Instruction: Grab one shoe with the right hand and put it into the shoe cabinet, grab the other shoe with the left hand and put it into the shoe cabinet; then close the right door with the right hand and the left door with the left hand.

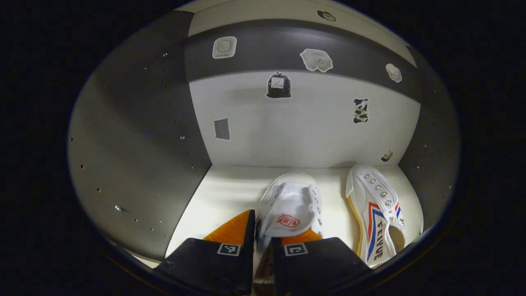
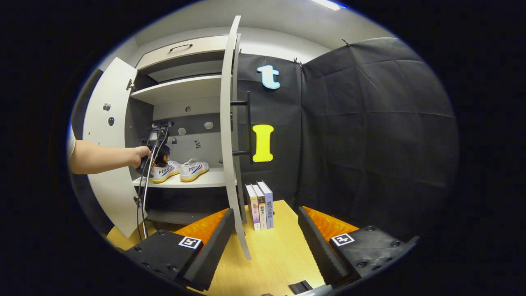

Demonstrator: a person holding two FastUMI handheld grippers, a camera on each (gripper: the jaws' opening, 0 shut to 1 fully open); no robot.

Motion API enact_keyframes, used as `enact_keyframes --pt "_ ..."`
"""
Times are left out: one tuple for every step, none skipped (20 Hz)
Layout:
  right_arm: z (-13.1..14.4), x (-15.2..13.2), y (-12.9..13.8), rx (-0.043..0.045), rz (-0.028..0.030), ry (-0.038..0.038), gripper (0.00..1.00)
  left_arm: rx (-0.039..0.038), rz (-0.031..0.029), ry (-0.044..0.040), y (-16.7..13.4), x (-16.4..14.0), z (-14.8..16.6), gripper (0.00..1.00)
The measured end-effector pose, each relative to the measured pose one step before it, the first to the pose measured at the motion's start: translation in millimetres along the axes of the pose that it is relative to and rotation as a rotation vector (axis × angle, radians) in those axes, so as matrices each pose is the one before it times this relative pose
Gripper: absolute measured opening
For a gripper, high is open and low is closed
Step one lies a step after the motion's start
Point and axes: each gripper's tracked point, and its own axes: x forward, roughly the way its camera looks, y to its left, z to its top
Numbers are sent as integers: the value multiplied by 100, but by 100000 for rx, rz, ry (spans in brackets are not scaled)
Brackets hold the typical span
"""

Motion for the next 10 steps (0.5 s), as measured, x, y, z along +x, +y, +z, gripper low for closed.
enact_keyframes --pt "84 56 318 224 1190 -262 99 2135 1225 -1814 491 -737 363 29" --pt "206 19 236 106 1083 -368 98 1503 -214 -1828 251 -1014 272 46" --pt "200 -15 180 -180 745 -338 98 289 -1567 -1820 -111 -1207 92 63" --pt "296 47 94 -343 733 -628 99 -634 -2012 -3011 -77 -1381 366 72" --pt "306 57 84 -446 552 -517 99 -1006 -2141 -3273 -154 -1678 308 75" --pt "319 66 -71 -790 539 -278 98 -257 -1139 -3353 19 -1821 344 83" --pt "369 2 -243 -350 -245 -383 98 359 -1156 -3685 26 -1892 343 89" --pt "584 -10 -243 558 -117 -690 98 374 -538 -4471 50 -2069 539 97" --pt "757 5 -221 1322 -322 -529 99 223 -553 -4765 67 -2029 410 98" --pt "598 38 -275 1649 55 -468 98 -445 -1146 -4683 -95 -2143 448 97"
